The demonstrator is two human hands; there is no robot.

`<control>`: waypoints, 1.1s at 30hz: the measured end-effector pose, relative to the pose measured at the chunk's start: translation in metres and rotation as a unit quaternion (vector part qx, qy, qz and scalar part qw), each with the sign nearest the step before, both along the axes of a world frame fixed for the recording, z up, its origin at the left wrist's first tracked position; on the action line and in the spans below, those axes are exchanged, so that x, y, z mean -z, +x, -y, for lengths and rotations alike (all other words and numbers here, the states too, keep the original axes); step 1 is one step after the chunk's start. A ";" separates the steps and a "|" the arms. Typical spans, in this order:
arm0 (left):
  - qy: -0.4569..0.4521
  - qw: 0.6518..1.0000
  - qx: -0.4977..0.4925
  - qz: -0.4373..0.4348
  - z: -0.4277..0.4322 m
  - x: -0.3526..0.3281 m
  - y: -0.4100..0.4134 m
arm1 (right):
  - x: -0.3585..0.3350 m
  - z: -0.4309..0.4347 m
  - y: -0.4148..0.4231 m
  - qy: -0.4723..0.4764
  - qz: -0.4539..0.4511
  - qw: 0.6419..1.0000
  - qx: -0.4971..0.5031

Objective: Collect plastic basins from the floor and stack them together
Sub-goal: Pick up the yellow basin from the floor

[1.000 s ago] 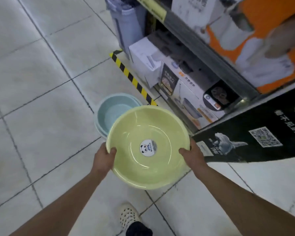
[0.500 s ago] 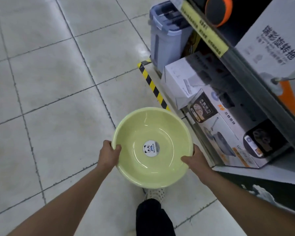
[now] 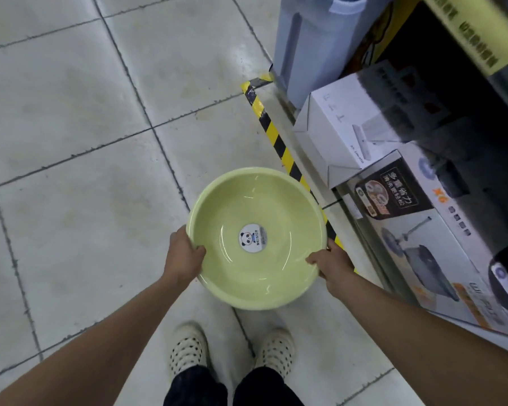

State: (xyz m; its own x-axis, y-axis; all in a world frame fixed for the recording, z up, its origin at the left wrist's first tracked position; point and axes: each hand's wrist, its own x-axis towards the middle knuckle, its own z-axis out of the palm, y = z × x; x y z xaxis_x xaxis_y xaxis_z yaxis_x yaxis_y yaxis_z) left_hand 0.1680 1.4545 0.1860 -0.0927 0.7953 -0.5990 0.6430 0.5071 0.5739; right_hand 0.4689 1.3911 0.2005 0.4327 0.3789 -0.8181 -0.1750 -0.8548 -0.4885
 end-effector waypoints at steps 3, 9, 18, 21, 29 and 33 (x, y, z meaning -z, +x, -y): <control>0.017 1.000 -0.023 0.003 -0.012 0.012 0.006 | 0.030 -0.001 -0.005 0.007 0.004 1.000 0.011; -0.003 0.993 -0.117 0.025 -0.009 0.056 0.009 | 0.070 0.012 -0.028 0.026 0.056 0.995 0.083; -0.030 0.992 -0.126 0.003 0.000 0.090 0.017 | 0.091 0.033 -0.017 0.007 0.031 0.999 0.034; -0.029 0.995 -0.094 -0.024 0.002 0.108 0.010 | 0.102 0.030 -0.016 0.009 0.028 0.999 0.026; 0.014 0.992 -0.098 0.073 0.010 0.116 0.013 | 0.124 0.027 -0.015 0.006 0.061 0.998 0.028; -0.014 0.994 -0.078 0.076 0.010 0.116 0.006 | 0.122 0.033 -0.011 0.011 0.075 0.996 -0.045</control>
